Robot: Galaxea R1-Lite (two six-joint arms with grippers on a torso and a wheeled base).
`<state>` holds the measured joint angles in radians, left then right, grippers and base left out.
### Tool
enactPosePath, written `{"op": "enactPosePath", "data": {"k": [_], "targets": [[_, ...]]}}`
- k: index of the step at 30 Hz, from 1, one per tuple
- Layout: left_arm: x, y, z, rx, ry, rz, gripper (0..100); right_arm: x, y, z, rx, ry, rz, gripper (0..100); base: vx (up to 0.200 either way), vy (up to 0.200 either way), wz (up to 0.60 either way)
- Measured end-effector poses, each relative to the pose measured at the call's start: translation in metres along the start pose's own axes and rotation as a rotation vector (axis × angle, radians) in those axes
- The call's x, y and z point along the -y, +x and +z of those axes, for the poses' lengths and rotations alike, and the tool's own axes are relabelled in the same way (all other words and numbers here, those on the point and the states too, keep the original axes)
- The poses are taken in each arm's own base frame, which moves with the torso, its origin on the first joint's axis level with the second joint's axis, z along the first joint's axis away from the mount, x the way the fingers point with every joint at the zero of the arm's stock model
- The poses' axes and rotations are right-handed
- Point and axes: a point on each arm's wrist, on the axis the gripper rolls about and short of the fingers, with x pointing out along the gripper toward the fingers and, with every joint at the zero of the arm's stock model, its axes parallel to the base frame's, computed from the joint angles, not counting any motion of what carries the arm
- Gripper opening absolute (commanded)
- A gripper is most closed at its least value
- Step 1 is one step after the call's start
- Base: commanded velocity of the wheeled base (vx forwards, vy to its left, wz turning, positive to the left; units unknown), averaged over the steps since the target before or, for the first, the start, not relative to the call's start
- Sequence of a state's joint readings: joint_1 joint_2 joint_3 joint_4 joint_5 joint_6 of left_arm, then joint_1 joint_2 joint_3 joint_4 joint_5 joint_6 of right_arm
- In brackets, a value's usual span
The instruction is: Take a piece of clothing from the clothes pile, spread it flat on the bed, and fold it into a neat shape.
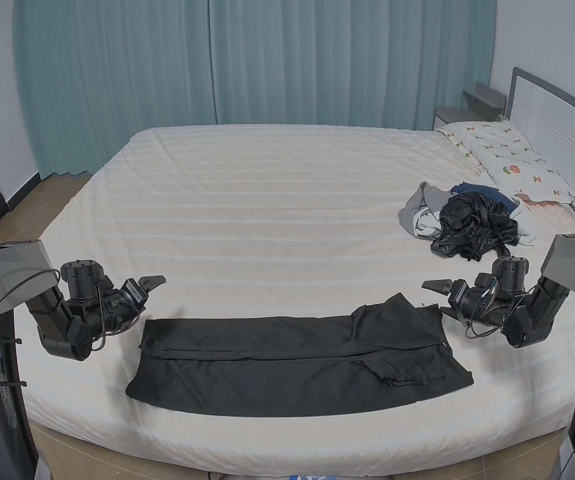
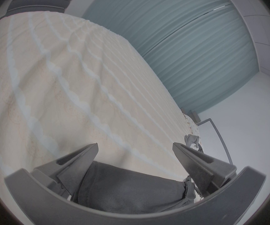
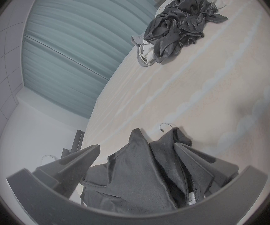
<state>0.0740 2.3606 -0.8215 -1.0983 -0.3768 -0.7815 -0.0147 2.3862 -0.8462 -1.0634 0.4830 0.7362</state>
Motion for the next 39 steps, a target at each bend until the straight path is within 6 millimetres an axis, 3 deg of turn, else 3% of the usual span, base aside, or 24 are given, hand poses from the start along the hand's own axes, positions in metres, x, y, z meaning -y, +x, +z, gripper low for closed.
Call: {"op": "enactPosePath", "data": {"k": [11, 22, 30, 31, 39], "targets": [[-0.003, 0.008, -0.001, -0.025, 0.002, 0.025, 100, 0.005, 0.0, -0.004, -0.013, 0.01, -0.015, 100, 0.0, 0.0, 0.0], [-0.015, -0.004, -0.019, -0.104, 0.059, 0.102, 100, 0.011, -0.005, -0.005, -0.017, 0.026, -0.035, 100, 0.0, 0.0, 0.0], [-0.014, -0.005, -0.018, -0.098, 0.065, 0.101, 100, 0.012, -0.005, -0.006, -0.019, 0.028, -0.038, 100, 0.0, 0.0, 0.0], [-0.013, -0.005, -0.018, -0.096, 0.066, 0.099, 0, 0.012, -0.005, -0.006, -0.02, 0.028, -0.038, 100, 0.0, 0.0, 0.0], [-0.016, -0.005, -0.017, -0.089, 0.074, 0.114, 0, 0.015, -0.002, -0.006, -0.021, 0.029, -0.041, 100, 0.0, 0.0, 0.0]]}}
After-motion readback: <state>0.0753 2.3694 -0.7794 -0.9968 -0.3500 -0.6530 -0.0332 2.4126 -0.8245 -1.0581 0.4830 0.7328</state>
